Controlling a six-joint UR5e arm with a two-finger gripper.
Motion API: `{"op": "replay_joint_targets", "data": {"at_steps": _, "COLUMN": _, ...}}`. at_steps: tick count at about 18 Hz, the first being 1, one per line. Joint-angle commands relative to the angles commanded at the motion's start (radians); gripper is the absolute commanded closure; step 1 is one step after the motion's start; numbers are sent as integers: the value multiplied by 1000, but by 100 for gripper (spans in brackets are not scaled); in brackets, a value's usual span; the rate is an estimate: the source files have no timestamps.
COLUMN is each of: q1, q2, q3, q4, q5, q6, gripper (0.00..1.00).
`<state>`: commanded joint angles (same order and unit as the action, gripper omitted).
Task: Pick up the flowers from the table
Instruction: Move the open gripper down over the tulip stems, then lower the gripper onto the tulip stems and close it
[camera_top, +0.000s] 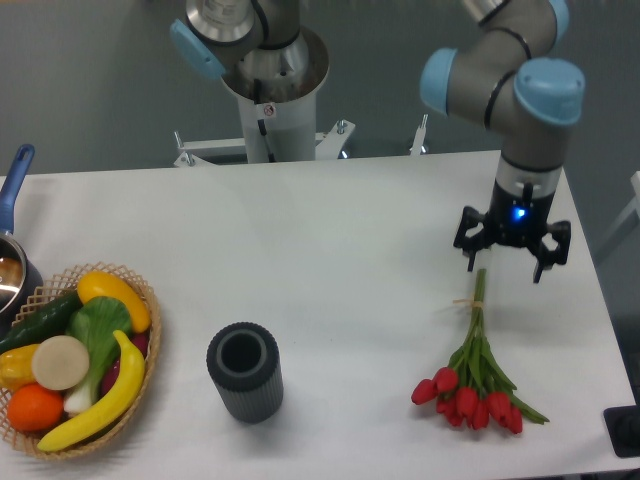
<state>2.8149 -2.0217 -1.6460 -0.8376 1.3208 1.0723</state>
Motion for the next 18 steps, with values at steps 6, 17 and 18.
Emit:
{"op": "replay_joint_targets", "data": {"at_steps": 6, "q1": -5, "q2": -60, "q3": 18, "q4": 0, "q5": -2, "q6": 0, "gripper": 0}}
{"op": "replay_joint_targets", "data": {"at_steps": 17, "q1": -34, "q2": -141, "q3": 81, "q4": 5, "q5": -48, "q6": -43, "gripper": 0}}
{"op": "replay_joint_targets", "data": {"at_steps": 18, "q1": -34, "q2": -152, "q3": 87, "q4": 5, "q5": -48, "q6": -44, "gripper": 0}}
